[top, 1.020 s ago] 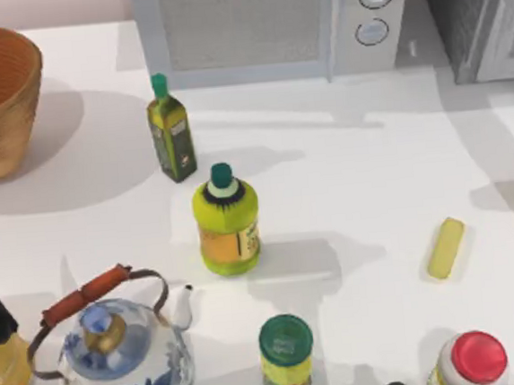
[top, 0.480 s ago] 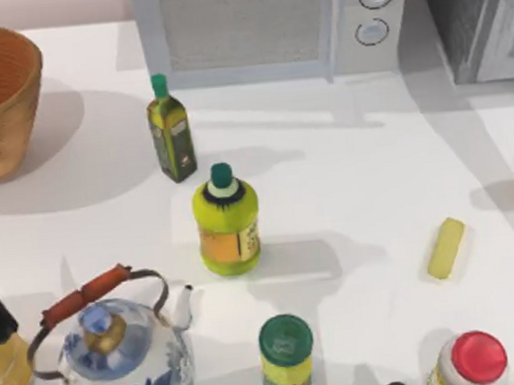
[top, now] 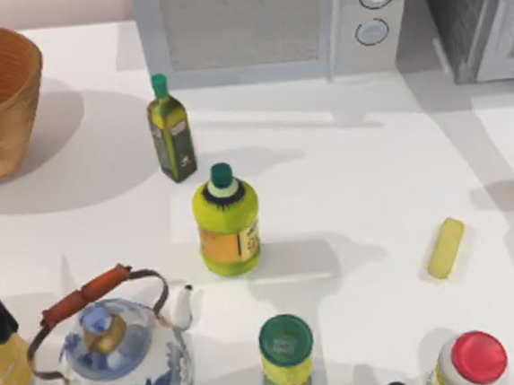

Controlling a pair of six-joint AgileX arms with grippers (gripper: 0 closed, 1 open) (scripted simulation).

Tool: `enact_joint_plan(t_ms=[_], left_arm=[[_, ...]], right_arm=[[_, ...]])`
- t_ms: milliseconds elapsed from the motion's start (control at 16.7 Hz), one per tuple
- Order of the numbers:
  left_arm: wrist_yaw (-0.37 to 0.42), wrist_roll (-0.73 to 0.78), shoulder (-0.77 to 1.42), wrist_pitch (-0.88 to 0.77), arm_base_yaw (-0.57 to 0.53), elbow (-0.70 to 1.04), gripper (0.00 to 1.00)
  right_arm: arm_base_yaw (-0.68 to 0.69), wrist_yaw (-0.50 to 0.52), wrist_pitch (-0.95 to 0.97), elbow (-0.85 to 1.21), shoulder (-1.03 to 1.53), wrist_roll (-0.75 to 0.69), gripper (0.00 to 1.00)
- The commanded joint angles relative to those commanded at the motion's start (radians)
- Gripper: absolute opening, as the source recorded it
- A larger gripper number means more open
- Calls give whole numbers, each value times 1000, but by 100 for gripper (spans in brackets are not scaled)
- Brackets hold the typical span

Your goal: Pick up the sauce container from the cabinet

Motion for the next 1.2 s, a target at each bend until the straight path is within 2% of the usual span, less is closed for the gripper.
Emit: enact_joint_plan(t_ms=[240,540,1200], left_arm=[[0,0,0,0,0,0,100],[0,0,0,0,0,0,100],[0,0,0,0,0,0,100]], right_arm=[[-20,-19,-25,127,102,0,100],[-23,-22,-29,148,118,0,100],[-23,-22,-29,148,118,0,17]])
